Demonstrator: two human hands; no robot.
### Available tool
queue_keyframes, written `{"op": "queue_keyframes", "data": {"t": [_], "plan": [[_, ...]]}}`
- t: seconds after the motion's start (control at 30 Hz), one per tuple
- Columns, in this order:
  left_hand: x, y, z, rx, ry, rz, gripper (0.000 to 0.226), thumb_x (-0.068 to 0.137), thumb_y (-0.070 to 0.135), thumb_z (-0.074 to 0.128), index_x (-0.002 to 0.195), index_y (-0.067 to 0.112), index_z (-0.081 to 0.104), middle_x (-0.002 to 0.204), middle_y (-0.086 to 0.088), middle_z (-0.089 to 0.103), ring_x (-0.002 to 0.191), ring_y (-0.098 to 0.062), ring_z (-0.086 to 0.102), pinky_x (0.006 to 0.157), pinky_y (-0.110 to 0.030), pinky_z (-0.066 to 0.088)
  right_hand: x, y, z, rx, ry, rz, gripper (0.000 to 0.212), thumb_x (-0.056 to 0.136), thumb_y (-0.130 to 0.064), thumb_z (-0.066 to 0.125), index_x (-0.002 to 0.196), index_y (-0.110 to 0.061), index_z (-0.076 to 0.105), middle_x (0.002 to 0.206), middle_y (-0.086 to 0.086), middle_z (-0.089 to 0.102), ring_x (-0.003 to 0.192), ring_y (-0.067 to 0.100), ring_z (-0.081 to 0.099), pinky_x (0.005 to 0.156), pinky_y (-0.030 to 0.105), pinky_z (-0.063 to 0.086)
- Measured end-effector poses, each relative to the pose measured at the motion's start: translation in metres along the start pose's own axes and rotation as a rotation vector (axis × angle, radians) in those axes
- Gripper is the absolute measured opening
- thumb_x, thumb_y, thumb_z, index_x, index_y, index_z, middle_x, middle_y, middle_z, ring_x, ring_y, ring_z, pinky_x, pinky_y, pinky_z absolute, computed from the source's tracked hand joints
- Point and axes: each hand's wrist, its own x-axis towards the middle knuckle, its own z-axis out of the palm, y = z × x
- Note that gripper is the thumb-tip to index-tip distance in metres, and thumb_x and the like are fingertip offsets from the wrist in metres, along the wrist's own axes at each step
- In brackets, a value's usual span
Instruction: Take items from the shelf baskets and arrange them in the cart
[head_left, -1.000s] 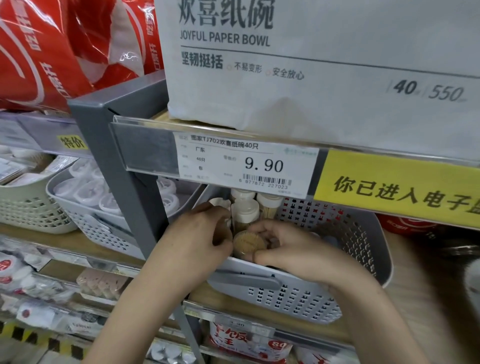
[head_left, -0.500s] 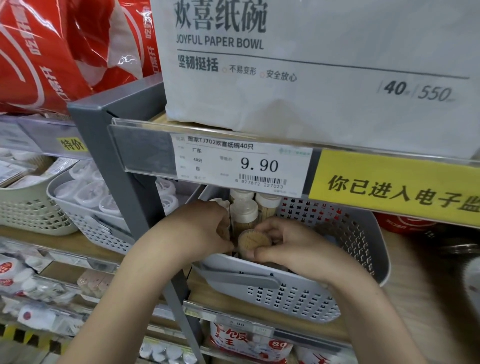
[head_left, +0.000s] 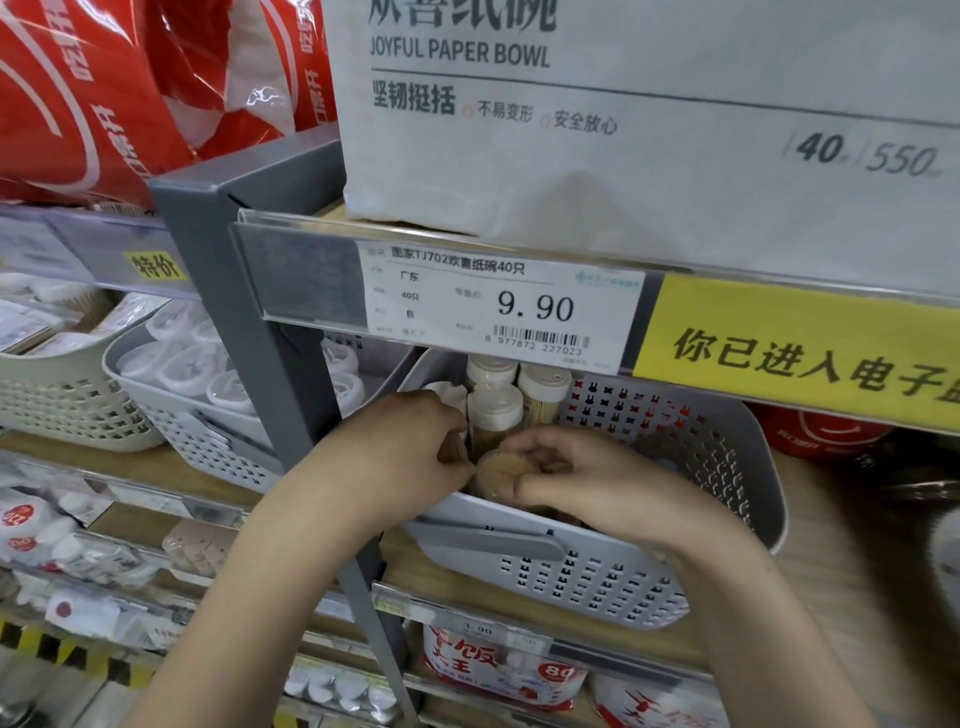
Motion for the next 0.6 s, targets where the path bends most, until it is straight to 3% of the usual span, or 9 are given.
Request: {"op": "queue_keyframes", "data": {"t": [0.23, 0.33, 0.47, 0.6], "plan": [[-0.013, -0.001, 0.003, -0.095, 0.149, 0.007, 0.021, 0.095, 0.02, 0.043, 0.111, 0.018, 0.056, 0.106, 0.001, 0.062, 0.095, -0.018, 0.056, 0.081, -0.034, 0.046, 0.003, -0.002, 0.001, -0.001, -0.053, -0.014, 0.043, 0.091, -0.02, 0.061, 0.132, -0.022, 0.051, 0.116, -0.007, 0.059, 0.11, 0.007, 0.056, 0.101, 0.024, 0.041], [-0.022, -0.001, 0.01, -0.097, 0.217, 0.031, 0.022, 0.094, 0.017, 0.043, 0.108, 0.019, 0.059, 0.111, 0.005, 0.058, 0.097, -0.018, 0.057, 0.081, -0.037, 0.047, 0.003, 0.0, 0.002, -0.019, -0.044, -0.018, 0.042, 0.092, -0.023, 0.06, 0.133, -0.022, 0.051, 0.115, -0.008, 0.058, 0.109, 0.006, 0.055, 0.097, 0.02, 0.041], [-0.031, 0.0, 0.014, -0.101, 0.312, 0.058, 0.026, 0.093, 0.013, 0.046, 0.112, 0.018, 0.063, 0.12, 0.008, 0.056, 0.102, -0.018, 0.058, 0.083, -0.037, 0.049, 0.004, 0.003, 0.003, -0.004, -0.007, -0.015, 0.039, 0.092, -0.028, 0.059, 0.13, -0.024, 0.052, 0.118, -0.007, 0.059, 0.11, 0.008, 0.056, 0.099, 0.027, 0.044], [-0.04, 0.002, 0.015, -0.107, 0.359, 0.051, 0.027, 0.092, 0.013, 0.05, 0.116, 0.017, 0.063, 0.116, 0.005, 0.059, 0.099, -0.018, 0.059, 0.082, -0.035, 0.05, 0.004, 0.004, 0.004, -0.012, 0.052, -0.061, 0.023, 0.092, -0.027, 0.06, 0.114, -0.03, 0.058, 0.105, -0.017, 0.06, 0.1, 0.001, 0.056, 0.091, 0.022, 0.045]]}}
